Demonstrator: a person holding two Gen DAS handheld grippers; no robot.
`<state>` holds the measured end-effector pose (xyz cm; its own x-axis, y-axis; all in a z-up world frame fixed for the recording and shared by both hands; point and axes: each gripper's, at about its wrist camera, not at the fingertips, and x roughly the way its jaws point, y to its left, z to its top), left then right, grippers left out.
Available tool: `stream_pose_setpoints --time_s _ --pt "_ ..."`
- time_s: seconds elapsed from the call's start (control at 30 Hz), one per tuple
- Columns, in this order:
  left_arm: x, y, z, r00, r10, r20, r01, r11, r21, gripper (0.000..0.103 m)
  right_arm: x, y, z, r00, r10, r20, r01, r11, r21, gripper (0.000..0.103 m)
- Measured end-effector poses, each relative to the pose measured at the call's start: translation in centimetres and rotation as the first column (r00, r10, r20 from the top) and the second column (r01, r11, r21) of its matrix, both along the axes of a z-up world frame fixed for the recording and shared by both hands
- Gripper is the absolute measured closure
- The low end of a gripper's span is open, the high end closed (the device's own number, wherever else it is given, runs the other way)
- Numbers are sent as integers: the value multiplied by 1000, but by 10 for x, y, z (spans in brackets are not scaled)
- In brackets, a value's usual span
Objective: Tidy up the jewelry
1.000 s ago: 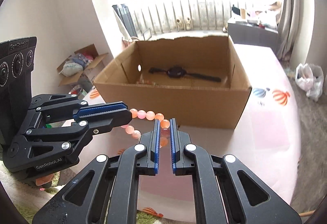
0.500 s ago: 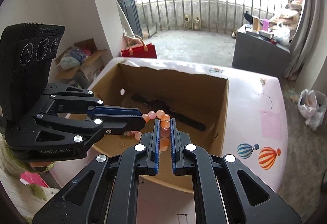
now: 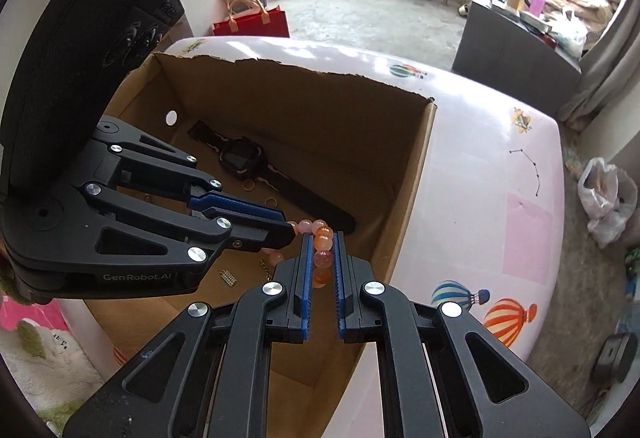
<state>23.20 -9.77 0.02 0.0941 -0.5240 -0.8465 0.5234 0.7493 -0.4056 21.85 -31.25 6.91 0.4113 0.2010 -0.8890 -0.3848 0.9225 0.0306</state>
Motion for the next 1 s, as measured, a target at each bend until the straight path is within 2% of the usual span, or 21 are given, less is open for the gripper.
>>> stream_pose_setpoints --time_s 0.1,0.2,0.23,0.3,0.43,0.5,0.57,0.63,0.7,0.77,0.8,0.87,0.93,1.0 --pt "12 -6 -13 999 20 -45 -17 999 47 94 0 -2 4 1000 -4 3 4 1000 6 94" --pt "19 -9 -24 993 25 -115 -21 999 39 91 -3 -6 10 1000 -22 21 21 999 31 93" --pt "19 -10 -26 992 27 -120 -23 999 35 90 -4 -9 13 999 -29 29 28 999 39 93" --pt "20 -8 -25 993 38 -113 -36 999 27 79 -7 -15 18 998 -48 42 45 997 56 92" --pt "15 2 -14 993 55 -104 -55 998 3 73 -14 -31 31 993 -95 69 86 989 122 92" --pt "8 13 0 994 71 -78 -73 997 -24 68 -21 -40 39 988 -127 85 113 981 155 88" --pt "-1 27 18 996 87 -35 -88 995 -48 62 -31 -51 47 979 -176 99 153 967 203 75" --pt "-17 50 40 993 112 33 -109 991 -77 57 -41 -61 50 972 -216 93 186 949 254 67" --pt "-37 77 62 984 138 110 -127 986 -105 42 -49 -69 46 965 -253 65 224 929 294 61" --pt "-54 110 79 961 189 202 -167 978 -122 31 -53 -76 36 960 -280 13 259 904 339 52" --pt "-66 128 86 940 228 254 -201 971 -127 24 -54 -75 30 957 -291 -16 278 894 352 50" --pt "-85 165 90 887 323 329 -299 946 -123 18 -56 -77 13 947 -311 -81 318 872 371 49" --pt "-102 198 81 841 419 342 -399 908 -129 16 -56 -79 -7 932 -326 -157 362 847 389 49" --pt "-109 225 58 821 495 286 -477 869 -135 16 -56 -75 -23 919 -320 -231 390 824 411 49"
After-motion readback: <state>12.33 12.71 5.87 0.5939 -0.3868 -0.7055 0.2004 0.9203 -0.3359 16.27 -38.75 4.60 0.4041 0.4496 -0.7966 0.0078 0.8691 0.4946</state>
